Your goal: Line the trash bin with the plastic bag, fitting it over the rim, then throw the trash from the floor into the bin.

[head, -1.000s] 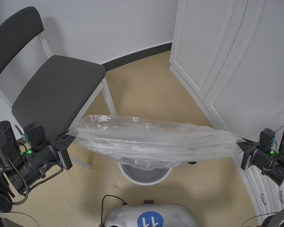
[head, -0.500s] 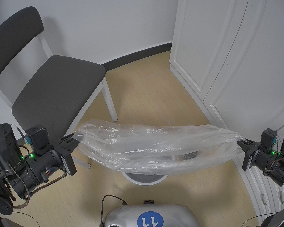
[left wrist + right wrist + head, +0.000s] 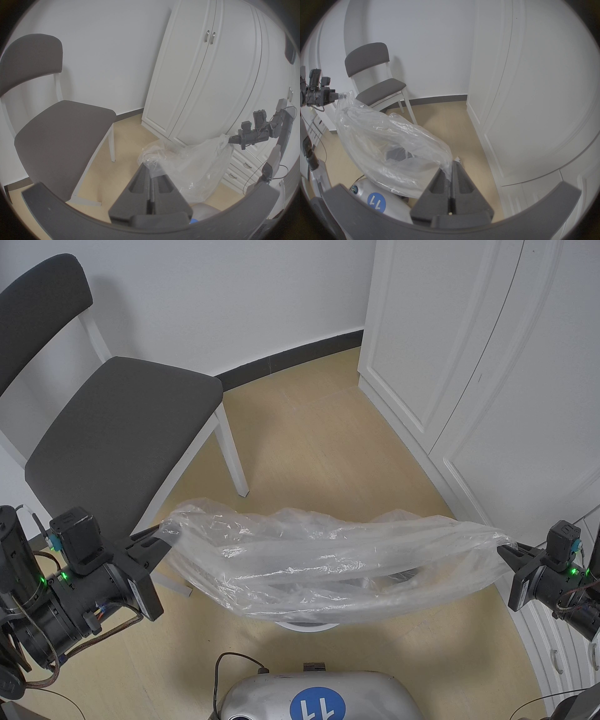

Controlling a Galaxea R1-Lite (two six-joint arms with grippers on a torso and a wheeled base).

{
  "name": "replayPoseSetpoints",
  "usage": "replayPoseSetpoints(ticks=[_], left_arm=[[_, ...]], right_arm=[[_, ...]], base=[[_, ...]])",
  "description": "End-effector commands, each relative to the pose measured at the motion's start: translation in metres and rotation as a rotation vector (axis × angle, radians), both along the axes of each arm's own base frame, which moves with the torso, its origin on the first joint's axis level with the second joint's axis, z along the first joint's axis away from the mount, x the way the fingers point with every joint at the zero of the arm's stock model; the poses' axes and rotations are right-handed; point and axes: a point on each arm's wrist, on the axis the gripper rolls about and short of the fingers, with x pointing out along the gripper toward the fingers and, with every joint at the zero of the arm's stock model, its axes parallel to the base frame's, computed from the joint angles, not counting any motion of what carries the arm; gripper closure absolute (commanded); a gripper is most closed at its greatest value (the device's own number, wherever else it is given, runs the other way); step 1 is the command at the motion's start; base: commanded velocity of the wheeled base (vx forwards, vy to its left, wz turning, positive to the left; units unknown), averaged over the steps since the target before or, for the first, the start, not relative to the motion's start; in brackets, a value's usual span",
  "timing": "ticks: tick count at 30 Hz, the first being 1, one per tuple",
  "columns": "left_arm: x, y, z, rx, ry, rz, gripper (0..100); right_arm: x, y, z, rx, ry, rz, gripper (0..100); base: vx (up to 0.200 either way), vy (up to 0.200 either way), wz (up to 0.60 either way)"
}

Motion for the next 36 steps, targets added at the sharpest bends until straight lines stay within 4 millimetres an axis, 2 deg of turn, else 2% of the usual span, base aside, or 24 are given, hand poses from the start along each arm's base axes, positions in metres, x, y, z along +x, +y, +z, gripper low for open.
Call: replayPoseSetpoints(ticks=[1, 10, 16, 23, 24, 28, 30, 36], left_arm=[[-0.003, -0.002, -0.002, 0.004, 0.006, -0.018, 100], [-0.001, -0.006, -0.005, 0.011, 0.022, -0.034, 100], [0.001, -0.016, -0.011, 0.024, 0.052, -0.066, 100], [-0.008, -0.030, -0.016, 0.017, 0.083, -0.152, 100], [-0.015, -0.037, -0.015, -0.007, 0.099, -0.198, 100], [-0.020, -0.043, -0.013, -0.034, 0.114, -0.231, 100], [-0.020, -0.052, -0.017, -0.048, 0.150, -0.257, 100], [-0.017, -0.080, -0.031, -0.091, 0.216, -0.306, 100]], right_arm=[[-0.002, -0.001, -0.001, -0.016, -0.002, 0.004, 100], [0.003, 0.002, -0.007, -0.036, 0.024, 0.001, 100], [0.016, 0.010, -0.014, -0.047, 0.058, -0.006, 100], [0.018, 0.030, -0.022, 0.002, 0.025, 0.072, 100], [0.017, 0.041, -0.025, 0.029, 0.015, 0.117, 100], [0.014, 0.054, -0.029, 0.074, 0.011, 0.166, 100], [0.011, 0.069, -0.032, 0.164, 0.016, 0.214, 100], [0.010, 0.080, -0.046, 0.195, 0.043, 0.253, 100]], base=[[0.000, 0.000, 0.00], [0.000, 0.000, 0.00], [0.000, 0.000, 0.00], [0.000, 0.000, 0.00], [0.000, 0.000, 0.00], [0.000, 0.000, 0.00], [0.000, 0.000, 0.00], [0.000, 0.000, 0.00]])
